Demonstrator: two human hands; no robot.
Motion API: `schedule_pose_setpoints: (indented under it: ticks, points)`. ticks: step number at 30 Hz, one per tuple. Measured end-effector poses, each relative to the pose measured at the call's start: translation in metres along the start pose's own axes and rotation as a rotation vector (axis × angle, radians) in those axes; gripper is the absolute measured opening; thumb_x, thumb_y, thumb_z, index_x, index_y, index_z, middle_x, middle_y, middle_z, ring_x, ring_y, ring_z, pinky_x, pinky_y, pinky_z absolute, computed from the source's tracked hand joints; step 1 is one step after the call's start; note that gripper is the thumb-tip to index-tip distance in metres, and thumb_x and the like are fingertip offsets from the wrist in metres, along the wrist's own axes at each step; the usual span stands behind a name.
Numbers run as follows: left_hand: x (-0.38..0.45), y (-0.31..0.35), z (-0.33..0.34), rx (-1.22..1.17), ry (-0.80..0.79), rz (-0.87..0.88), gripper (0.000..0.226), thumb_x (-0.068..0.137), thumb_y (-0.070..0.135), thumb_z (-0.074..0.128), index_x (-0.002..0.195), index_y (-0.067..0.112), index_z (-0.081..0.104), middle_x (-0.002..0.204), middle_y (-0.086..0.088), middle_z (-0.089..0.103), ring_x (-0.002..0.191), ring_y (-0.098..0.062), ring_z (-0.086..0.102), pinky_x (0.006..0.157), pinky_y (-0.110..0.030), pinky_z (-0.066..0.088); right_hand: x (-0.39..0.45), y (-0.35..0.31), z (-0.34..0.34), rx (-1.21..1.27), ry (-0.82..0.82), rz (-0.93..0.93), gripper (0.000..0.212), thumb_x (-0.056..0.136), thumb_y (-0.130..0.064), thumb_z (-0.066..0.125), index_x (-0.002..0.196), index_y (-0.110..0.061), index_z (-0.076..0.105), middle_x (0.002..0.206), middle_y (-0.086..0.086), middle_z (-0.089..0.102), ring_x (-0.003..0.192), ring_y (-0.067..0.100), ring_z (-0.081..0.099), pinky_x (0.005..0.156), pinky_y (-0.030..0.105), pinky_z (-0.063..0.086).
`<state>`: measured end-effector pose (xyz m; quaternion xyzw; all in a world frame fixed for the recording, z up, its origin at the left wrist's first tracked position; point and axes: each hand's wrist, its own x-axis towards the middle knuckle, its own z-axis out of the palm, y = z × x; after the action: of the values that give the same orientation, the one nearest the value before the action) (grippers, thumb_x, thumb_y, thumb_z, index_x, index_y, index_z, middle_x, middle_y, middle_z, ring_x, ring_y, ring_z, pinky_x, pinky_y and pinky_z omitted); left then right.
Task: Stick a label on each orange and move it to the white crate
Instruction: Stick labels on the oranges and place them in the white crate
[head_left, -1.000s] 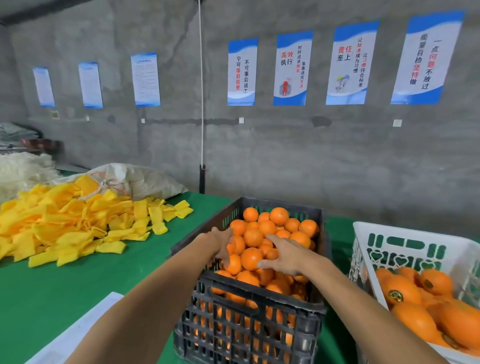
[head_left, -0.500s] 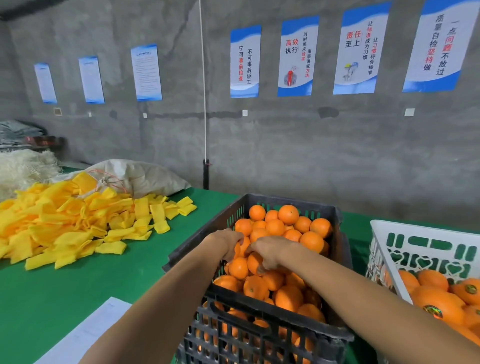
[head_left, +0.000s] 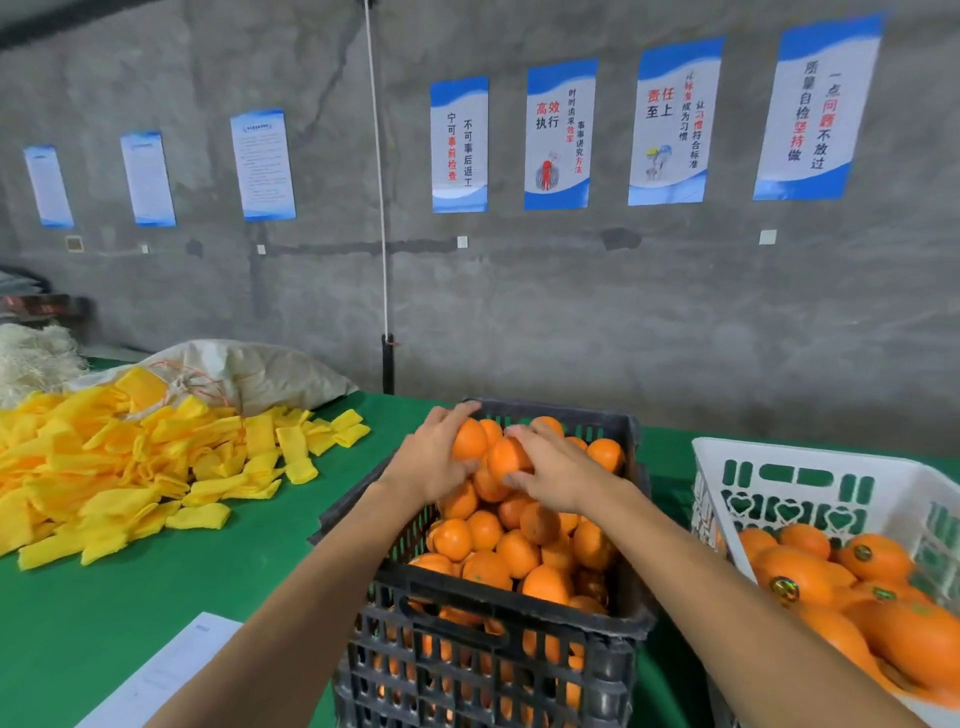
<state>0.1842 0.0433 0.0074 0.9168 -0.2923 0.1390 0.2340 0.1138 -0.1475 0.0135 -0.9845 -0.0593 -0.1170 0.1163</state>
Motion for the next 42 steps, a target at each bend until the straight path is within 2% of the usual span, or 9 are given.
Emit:
schedule_pose_setpoints:
  ticks: [3,7,12,17,21,30,35,38,42]
  points:
    - [-0.032,0.036,-0.014,-0.111,0.197,0.068,0.089,0.085,0.039,0.080,0.159,0.030,0.030,0.150,-0.001,0.045,0.128,-0.032,0.057,0.101,-0.052,0.050,-0.054,-0.002,-0.032,0.179,0.259,0.012,0.067,0.095,-0.046,0.065,0.153,-0.029,0.035,0.145,-0.002,0.040,0.128,0.026,0.052,0.101,0.041,0.046]
    - [-0.097,0.096,-0.025,-0.164,0.475,0.210,0.071,0.081,0.055,0.074,0.144,0.032,0.050,0.132,0.010,0.048,0.103,-0.021,0.066,0.077,-0.047,0.060,-0.154,-0.016,-0.056,0.351,0.595,-0.046,0.061,0.087,-0.054,0.071,0.141,-0.039,0.049,0.126,-0.016,0.048,0.105,0.010,0.060,0.090,0.033,0.053]
    - [-0.185,0.148,0.000,-0.279,0.585,0.393,0.068,0.083,0.055,0.074,0.143,0.030,0.054,0.138,0.009,0.049,0.112,-0.005,0.060,0.068,-0.037,0.062,-0.272,-0.027,-0.043,0.423,0.886,-0.098,0.055,0.084,-0.043,0.076,0.132,-0.022,0.060,0.119,-0.005,0.056,0.099,0.009,0.059,0.077,0.012,0.045]
    - [-0.263,0.121,0.065,-0.324,0.439,0.342,0.070,0.085,0.054,0.073,0.148,0.032,0.048,0.143,0.005,0.045,0.122,0.010,0.045,0.078,-0.020,0.055,-0.338,0.001,0.036,0.288,0.698,0.125,0.061,0.081,-0.048,0.076,0.134,-0.024,0.058,0.125,-0.005,0.052,0.103,0.013,0.059,0.079,0.017,0.049]
    - [-0.306,0.082,0.122,-0.413,0.279,0.202,0.069,0.083,0.049,0.083,0.143,0.032,0.054,0.143,0.012,0.044,0.121,0.005,0.050,0.089,-0.005,0.046,-0.343,0.025,0.098,0.175,0.409,0.289,0.065,0.085,-0.047,0.076,0.141,-0.022,0.054,0.130,0.000,0.049,0.105,0.022,0.061,0.082,0.040,0.057]
    - [-0.324,0.054,0.178,-0.274,-0.093,-0.055,0.077,0.085,0.048,0.082,0.151,0.043,0.043,0.147,0.017,0.044,0.114,-0.018,0.062,0.090,-0.028,0.058,-0.333,0.039,0.170,0.016,0.192,0.424,0.068,0.095,-0.058,0.054,0.153,-0.025,0.039,0.146,-0.002,0.044,0.129,0.020,0.049,0.101,0.033,0.048]
    - [-0.329,0.063,0.170,-0.065,-0.075,-0.016,0.084,0.085,0.046,0.080,0.157,0.035,0.038,0.155,0.009,0.043,0.139,-0.020,0.044,0.112,-0.039,0.043,-0.348,0.039,0.161,0.103,0.203,0.403,0.068,0.096,-0.056,0.056,0.155,-0.026,0.037,0.156,-0.004,0.037,0.137,0.018,0.043,0.107,0.034,0.046]
    - [-0.339,0.077,0.167,-0.159,0.059,0.085,0.067,0.084,0.019,0.085,0.143,0.026,0.054,0.143,0.007,0.055,0.129,-0.017,0.048,0.107,-0.041,0.044,-0.365,0.029,0.153,0.163,0.303,0.223,0.056,0.093,-0.062,0.058,0.135,-0.025,0.060,0.131,-0.011,0.052,0.117,0.009,0.053,0.092,0.026,0.049]
    - [-0.355,0.094,0.170,-0.325,-0.010,0.068,0.040,0.094,0.016,0.075,0.130,0.027,0.062,0.121,0.020,0.058,0.109,0.001,0.055,0.093,-0.025,0.052,-0.377,0.013,0.168,0.196,0.004,0.019,0.067,0.084,-0.078,0.057,0.133,-0.033,0.065,0.135,-0.022,0.048,0.120,0.001,0.041,0.103,0.019,0.029]
